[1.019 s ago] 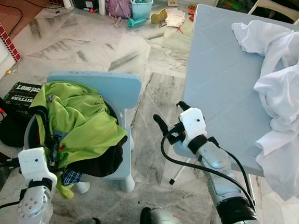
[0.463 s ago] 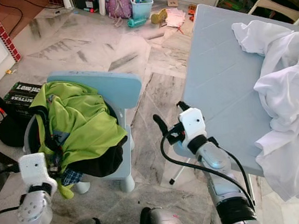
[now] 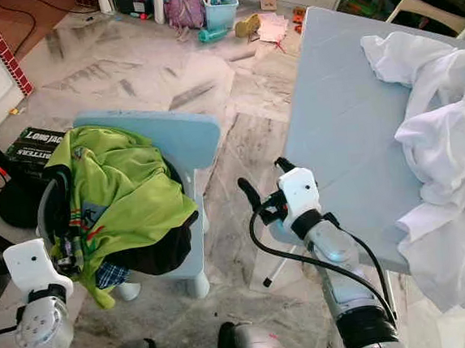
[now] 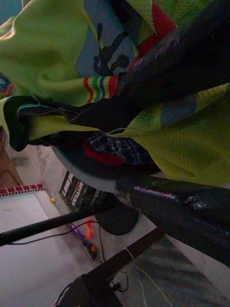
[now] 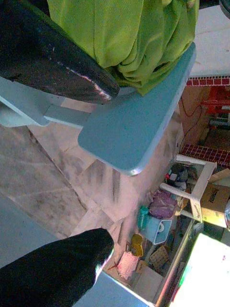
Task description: Hang hanger
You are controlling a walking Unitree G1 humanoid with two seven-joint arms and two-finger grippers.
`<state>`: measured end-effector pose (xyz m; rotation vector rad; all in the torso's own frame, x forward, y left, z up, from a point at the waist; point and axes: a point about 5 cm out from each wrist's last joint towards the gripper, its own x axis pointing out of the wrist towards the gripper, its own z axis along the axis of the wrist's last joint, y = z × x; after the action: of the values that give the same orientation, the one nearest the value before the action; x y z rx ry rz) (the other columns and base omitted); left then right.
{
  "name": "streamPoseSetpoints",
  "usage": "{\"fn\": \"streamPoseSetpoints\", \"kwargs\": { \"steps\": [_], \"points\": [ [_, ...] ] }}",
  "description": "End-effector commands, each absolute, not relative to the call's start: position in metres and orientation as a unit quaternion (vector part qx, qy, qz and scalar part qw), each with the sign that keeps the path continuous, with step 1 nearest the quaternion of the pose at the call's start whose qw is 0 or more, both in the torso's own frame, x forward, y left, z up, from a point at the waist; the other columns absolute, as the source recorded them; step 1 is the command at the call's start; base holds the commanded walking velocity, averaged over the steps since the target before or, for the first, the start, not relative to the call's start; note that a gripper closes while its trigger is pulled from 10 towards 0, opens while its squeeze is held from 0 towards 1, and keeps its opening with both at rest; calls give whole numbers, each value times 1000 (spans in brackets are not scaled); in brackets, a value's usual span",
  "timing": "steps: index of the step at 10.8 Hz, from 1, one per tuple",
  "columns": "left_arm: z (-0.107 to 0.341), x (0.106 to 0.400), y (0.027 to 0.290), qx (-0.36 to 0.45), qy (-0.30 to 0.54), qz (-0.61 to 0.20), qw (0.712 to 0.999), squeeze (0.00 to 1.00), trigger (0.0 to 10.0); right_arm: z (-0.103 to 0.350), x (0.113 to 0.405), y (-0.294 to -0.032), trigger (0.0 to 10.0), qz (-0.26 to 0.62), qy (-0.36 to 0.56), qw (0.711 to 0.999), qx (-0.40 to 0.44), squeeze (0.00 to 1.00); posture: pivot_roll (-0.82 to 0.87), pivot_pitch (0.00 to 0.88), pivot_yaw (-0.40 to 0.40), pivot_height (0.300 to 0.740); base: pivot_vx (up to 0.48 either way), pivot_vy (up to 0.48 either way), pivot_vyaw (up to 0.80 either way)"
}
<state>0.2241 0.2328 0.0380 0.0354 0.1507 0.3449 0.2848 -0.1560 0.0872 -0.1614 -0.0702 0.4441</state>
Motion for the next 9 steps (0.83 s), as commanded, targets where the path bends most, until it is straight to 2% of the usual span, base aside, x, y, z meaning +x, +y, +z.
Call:
{"fn": "streamPoseSetpoints", "kwargs": {
  "steps": [1, 9],
  "points": [
    [33, 221, 230, 11, 88, 173, 981, 0, 10000, 68, 277, -158, 10000, 228, 14, 970, -84, 0, 107, 174, -138, 740, 0, 0, 0],
    [19, 235, 208, -11, 134, 94, 986, 0, 10000, 68, 276, -157, 10000, 229, 14, 970, -85, 0, 98, 173, -135, 740, 0, 0, 0]
  ]
}}
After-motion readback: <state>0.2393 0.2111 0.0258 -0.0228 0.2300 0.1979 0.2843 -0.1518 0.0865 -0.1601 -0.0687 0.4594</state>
